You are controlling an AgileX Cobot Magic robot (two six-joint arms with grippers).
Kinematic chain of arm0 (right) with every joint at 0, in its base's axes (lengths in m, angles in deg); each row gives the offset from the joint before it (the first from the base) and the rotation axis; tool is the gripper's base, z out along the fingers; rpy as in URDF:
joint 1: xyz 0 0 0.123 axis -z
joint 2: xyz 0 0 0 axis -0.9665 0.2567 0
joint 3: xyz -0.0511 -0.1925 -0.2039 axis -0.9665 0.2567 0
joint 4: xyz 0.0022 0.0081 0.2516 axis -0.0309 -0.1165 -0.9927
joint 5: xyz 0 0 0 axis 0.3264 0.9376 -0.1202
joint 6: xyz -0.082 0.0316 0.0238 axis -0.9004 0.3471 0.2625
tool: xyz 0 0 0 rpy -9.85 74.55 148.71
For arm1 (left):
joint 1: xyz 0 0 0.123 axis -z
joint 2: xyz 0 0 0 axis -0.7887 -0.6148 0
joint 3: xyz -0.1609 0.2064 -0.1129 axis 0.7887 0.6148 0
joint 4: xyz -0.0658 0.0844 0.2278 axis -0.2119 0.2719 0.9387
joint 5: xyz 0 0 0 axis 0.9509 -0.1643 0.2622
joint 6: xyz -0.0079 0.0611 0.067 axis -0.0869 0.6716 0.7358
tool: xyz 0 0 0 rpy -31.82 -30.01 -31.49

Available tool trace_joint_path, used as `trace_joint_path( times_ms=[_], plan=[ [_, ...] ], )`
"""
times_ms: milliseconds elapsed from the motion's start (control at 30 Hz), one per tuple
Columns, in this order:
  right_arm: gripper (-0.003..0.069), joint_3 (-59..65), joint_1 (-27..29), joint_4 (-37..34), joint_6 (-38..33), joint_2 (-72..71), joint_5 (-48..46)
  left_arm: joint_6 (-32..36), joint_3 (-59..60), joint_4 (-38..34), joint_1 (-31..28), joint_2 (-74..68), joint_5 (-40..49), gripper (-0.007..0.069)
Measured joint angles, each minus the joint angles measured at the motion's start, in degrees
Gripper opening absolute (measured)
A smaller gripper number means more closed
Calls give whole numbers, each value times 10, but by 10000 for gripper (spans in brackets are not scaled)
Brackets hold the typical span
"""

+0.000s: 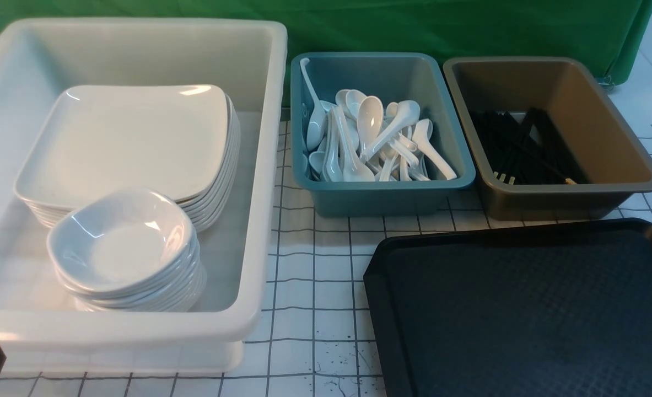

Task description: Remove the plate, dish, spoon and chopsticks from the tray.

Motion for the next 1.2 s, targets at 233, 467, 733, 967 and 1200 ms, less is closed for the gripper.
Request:
trace_joint_path(
  times_ms=[233,467,733,967,1200],
  plan=[
    [240,0,0,0,0,0,0,1,0,0,0,0,0,71],
    [240,0,0,0,0,0,0,3,0,0,0,0,0,79],
    [240,0,0,0,0,0,0,6,0,0,0,0,0,90],
    [240,0,0,0,0,0,0,6,0,0,0,0,0,92],
    [240,0,0,0,0,0,0,3,0,0,0,0,0,96]
  ],
)
